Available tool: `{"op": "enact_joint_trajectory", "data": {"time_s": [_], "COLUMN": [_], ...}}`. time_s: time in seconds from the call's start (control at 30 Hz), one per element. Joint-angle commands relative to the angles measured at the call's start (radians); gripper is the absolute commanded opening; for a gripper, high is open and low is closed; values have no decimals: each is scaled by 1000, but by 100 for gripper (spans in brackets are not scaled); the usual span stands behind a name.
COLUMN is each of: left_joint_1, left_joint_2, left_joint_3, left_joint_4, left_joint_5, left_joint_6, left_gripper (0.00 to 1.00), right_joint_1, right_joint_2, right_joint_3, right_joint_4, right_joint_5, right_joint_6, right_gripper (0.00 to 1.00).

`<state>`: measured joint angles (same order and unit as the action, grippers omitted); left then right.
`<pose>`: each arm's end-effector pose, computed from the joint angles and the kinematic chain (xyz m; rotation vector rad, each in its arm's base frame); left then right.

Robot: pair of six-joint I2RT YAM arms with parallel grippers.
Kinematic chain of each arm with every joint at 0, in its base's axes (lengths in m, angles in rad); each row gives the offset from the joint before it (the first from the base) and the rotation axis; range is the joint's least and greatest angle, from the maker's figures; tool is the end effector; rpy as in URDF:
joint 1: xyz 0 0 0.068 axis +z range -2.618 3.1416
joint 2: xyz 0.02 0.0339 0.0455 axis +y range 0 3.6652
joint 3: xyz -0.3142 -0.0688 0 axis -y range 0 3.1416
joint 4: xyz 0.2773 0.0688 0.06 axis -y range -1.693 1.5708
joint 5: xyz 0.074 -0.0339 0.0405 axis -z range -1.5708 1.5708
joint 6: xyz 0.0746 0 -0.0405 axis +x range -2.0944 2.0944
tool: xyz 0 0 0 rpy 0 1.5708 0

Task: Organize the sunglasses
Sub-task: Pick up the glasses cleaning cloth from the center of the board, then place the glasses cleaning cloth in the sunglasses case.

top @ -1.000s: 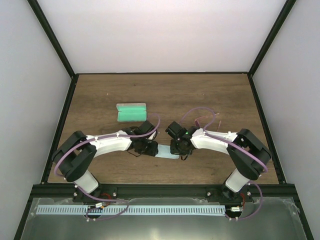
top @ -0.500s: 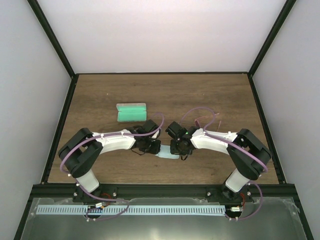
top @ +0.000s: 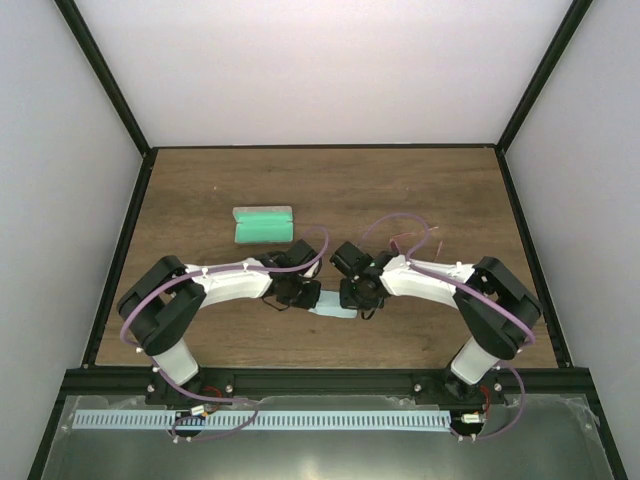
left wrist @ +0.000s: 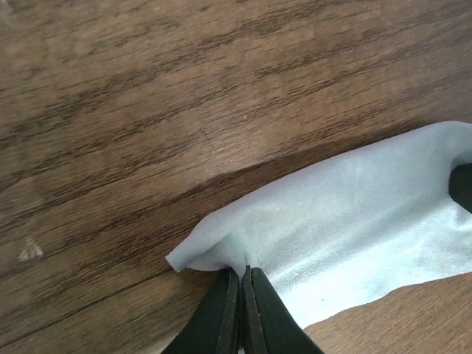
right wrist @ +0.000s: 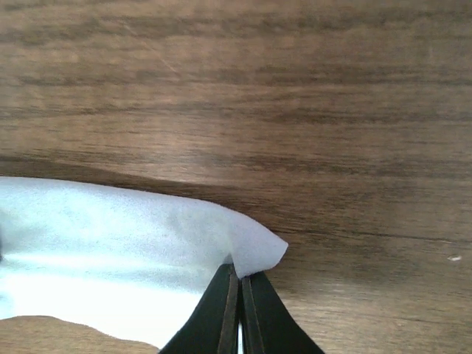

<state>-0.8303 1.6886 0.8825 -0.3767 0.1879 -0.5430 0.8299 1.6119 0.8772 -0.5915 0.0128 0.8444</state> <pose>0.2244 -0.2662 0.1306 0.4690 2.8670 -0.5734 0.2132 0.2317 0.1419 0.0238 2.9573 0.2573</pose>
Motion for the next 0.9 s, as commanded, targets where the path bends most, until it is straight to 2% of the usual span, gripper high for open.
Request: {"op": "enact_joint_trajectory", "data": {"time_s": [0.0,0.33,0.57,0.87], "left_joint_1": [-2,73,183,340], "left_joint_2": [-4,12,8,72], "left_joint_3": [40,133,182,306], "left_joint_4": [-67,-129,-167,-211], "left_joint_5": [-48,-72,-85,-78], "left_joint_6": [23,87,133,198], "left_gripper": [4,4,4,4], "right_joint_1": [-3,-6,-36,-91], "right_joint_2": [21,149,269,481], "right_joint_3": [104,327,502,831], "right_joint_4": [-50,-86,-99,-147], "right_joint_5": [7,19,4,-53], "right_joint_6": [-28,-95,-165,-261], "right_gripper": [1,1,1,1]}}
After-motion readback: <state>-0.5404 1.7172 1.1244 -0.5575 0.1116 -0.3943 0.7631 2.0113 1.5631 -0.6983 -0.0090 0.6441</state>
